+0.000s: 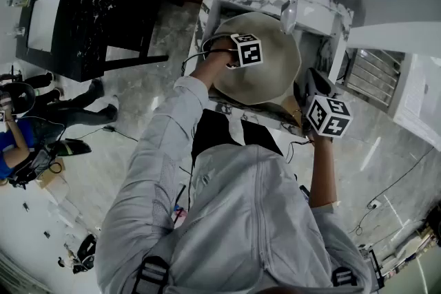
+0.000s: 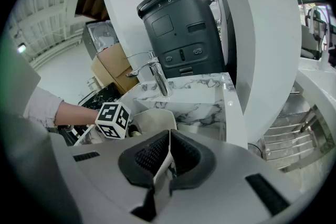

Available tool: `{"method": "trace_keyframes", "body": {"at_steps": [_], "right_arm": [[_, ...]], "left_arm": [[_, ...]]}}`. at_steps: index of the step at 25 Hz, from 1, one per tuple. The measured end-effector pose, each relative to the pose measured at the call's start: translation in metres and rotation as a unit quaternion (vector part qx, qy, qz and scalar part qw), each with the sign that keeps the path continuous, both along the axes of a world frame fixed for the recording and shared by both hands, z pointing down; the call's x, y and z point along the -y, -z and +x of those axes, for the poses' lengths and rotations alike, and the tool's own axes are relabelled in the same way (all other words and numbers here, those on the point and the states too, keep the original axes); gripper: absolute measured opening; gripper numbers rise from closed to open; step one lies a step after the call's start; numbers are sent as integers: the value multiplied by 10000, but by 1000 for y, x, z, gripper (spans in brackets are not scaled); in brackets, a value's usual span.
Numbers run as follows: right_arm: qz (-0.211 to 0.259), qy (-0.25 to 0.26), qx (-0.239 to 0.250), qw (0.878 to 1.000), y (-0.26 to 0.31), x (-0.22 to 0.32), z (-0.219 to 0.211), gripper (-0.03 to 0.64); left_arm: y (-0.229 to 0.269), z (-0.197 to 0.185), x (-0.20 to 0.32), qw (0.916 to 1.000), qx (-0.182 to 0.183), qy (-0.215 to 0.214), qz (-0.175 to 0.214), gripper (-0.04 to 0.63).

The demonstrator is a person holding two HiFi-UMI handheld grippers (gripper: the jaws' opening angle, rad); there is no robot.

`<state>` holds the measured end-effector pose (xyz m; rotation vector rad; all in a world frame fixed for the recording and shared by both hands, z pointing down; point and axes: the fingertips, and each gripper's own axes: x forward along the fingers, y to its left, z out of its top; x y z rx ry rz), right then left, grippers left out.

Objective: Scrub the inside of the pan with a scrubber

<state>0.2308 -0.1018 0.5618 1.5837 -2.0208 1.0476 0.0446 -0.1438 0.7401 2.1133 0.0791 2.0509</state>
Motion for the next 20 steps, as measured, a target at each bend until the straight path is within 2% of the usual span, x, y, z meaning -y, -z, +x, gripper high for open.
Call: {"method": "trace_keyframes", "body": {"at_steps": [4, 7, 9, 15, 20], "right_arm": [[-71, 71, 30, 9999, -1, -3, 1, 36], [-96, 121, 103, 9998, -4, -3, 0, 35], [-85, 155, 148, 9997, -6, -2, 0, 37], [-79, 290, 176, 9994, -4, -7, -5, 37], [-121, 233, 19, 9997, 15, -19, 0, 37]], "left_arm": [[1, 15, 9, 9989, -332, 302, 111, 64], [2, 25, 7, 9984, -517, 236, 62, 64], [4, 34, 1, 9981, -588, 146, -102, 64], [18, 51, -37, 9932, -547, -275, -987, 64], [29, 47, -84, 9787, -473, -392, -1959, 64]]}}
